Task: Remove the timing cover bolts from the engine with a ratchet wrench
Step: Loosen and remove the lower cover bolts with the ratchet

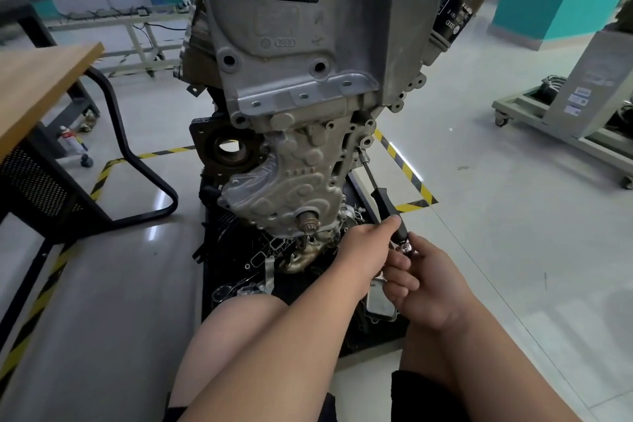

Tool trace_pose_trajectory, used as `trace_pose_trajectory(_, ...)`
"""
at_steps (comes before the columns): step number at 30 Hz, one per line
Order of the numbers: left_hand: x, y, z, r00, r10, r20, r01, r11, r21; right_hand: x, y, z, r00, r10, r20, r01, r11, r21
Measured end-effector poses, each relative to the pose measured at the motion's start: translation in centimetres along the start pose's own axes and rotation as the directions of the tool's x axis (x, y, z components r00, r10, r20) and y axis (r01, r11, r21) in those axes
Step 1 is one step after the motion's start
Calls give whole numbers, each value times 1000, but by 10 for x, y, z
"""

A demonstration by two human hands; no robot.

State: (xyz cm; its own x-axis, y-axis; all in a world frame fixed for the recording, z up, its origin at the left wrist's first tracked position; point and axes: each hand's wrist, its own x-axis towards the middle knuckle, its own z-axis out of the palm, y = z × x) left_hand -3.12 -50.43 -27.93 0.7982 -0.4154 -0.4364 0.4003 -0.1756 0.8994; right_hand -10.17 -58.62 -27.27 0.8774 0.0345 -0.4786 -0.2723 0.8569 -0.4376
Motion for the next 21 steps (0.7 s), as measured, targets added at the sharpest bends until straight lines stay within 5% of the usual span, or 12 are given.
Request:
trace_pose_trajectory(5,2,0,-2,999,37,-30,-35,999,37,-4,-5,2,994,64,85,-73,992,104)
trace_pose_trajectory(12,-7,3,-1,999,9,42,-10,1000,27,-2,0,4,1000,-23,-9,23,1000,3)
trace_pose_trajectory(21,-7,2,-1,999,32,32,-32,999,11,5,11,-3,933,-348,-93,269,844,-464)
